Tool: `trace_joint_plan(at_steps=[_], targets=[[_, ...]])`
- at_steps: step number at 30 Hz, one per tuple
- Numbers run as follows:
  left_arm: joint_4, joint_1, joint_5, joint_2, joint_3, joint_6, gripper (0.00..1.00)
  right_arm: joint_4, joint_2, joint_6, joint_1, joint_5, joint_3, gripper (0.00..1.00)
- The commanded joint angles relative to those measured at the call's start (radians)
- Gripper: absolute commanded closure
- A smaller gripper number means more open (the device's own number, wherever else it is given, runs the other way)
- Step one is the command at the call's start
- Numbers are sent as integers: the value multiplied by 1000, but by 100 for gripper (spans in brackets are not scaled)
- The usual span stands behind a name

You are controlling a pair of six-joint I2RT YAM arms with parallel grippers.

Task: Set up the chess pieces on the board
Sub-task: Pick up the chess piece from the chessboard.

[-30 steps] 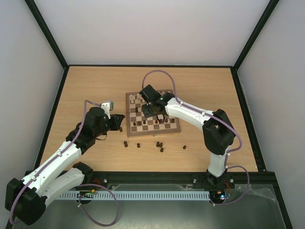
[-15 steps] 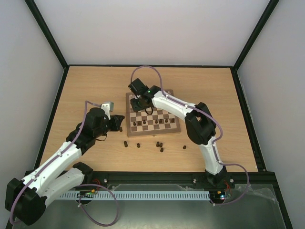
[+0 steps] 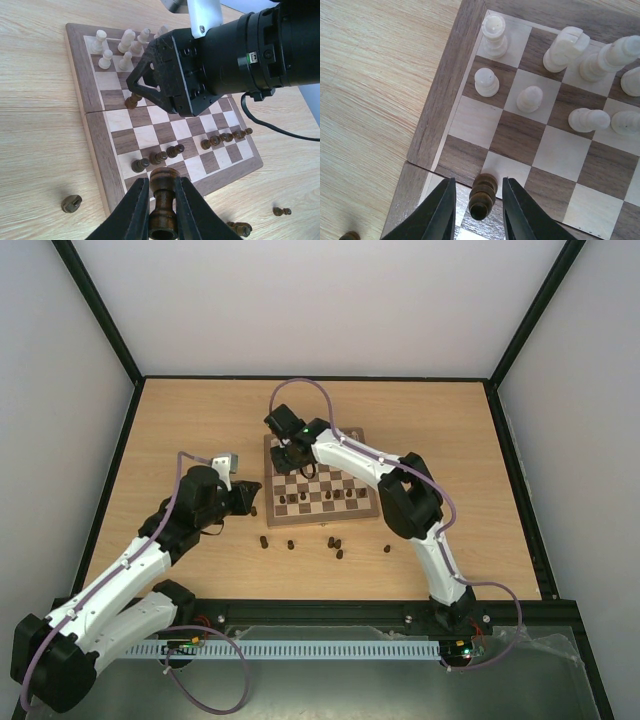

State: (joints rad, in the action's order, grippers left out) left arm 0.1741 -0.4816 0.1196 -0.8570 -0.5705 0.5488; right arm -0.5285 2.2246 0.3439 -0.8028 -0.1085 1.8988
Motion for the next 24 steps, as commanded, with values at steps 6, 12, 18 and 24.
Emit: trace_joint_plan(at_steps=[6,12,18,24], targets=[[-15,12,17,5,11,-10,93,-66,43,-9,-4,-6,37,77],[-17,15,20,4,13,-11,93,-67,46,-8,-3,-3,37,86],[-15,17,20,4,11,-9,93,-69,2,-8,-4,-6,14,91],[-7,18,23,3,2,-9,93,-45,-188,-8,-10,-48,-161,91]])
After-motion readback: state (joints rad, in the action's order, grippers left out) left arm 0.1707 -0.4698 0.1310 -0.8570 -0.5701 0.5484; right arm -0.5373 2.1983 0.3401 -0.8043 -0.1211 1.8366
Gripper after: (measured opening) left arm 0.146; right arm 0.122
